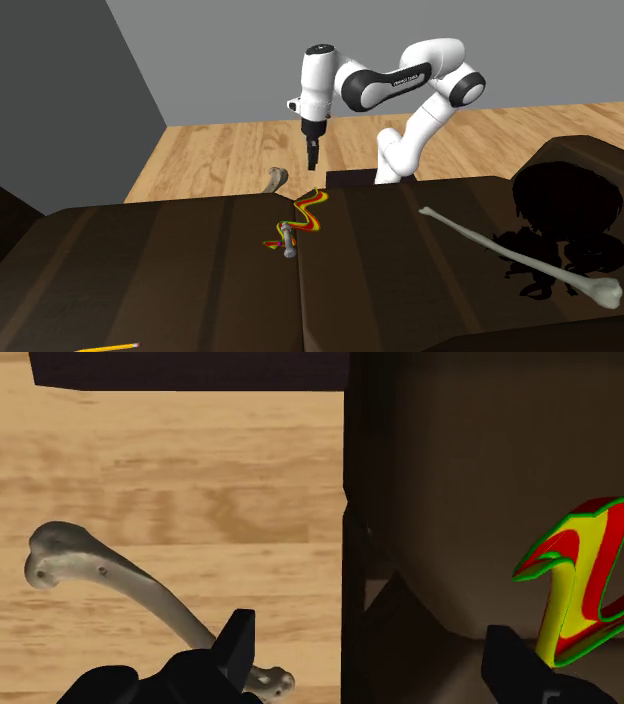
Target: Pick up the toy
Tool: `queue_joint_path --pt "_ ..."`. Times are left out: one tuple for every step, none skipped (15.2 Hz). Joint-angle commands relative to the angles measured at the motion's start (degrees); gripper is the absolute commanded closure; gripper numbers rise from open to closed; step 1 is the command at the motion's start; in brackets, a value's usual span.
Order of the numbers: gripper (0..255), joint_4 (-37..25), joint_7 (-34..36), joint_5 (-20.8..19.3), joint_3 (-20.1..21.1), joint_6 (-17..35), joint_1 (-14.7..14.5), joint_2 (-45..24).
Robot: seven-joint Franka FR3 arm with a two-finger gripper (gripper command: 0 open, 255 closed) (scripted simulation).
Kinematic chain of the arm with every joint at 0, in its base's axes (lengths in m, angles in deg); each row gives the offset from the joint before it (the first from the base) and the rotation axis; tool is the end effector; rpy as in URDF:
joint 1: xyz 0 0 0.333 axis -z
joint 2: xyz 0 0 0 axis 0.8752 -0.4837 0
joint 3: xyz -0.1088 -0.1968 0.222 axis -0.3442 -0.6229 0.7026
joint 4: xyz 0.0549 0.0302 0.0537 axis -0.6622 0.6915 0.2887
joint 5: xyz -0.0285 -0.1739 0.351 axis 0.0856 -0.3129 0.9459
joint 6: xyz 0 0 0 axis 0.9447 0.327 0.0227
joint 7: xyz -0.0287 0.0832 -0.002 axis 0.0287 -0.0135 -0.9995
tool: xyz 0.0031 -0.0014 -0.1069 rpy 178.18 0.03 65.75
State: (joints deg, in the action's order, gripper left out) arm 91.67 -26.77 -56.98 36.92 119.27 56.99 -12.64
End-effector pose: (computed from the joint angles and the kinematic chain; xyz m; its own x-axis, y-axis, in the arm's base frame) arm 0.3627 0.1482 0.6029 0.9960 -0.0419 0.0794 -0.0358 -0.9965 -0.0761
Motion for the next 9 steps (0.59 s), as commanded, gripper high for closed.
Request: queue_joint_path --pt "0 -1.8 3.5 0.8 2.4 0.7 -0.3 -2.7" --pt "0 -2.8 5.2 1.1 3.6 1.0 -0.5 -4.1" --pt "0 -3.9 6.9 1.4 4.8 1.3 -0.6 -5.6" --pt "0 -5.1 8.6 1.5 5.9 1.6 -0.7 -7.1" --pt "0 -6.3 10.4 1.6 7.1 1.9 -0.7 -8.7" --pt "0 -7.6 12.1 1.6 8.2 2.2 -0.8 -10.4" --pt "0 -9.0 13.9 1.5 9.3 2.5 -0.9 -12.1" --pt "0 -10.5 15.7 1.4 10.4 2.7 -1.0 -13.9" --pt "0 -12.0 17.5 1.1 11.6 2.9 -1.1 -15.8"
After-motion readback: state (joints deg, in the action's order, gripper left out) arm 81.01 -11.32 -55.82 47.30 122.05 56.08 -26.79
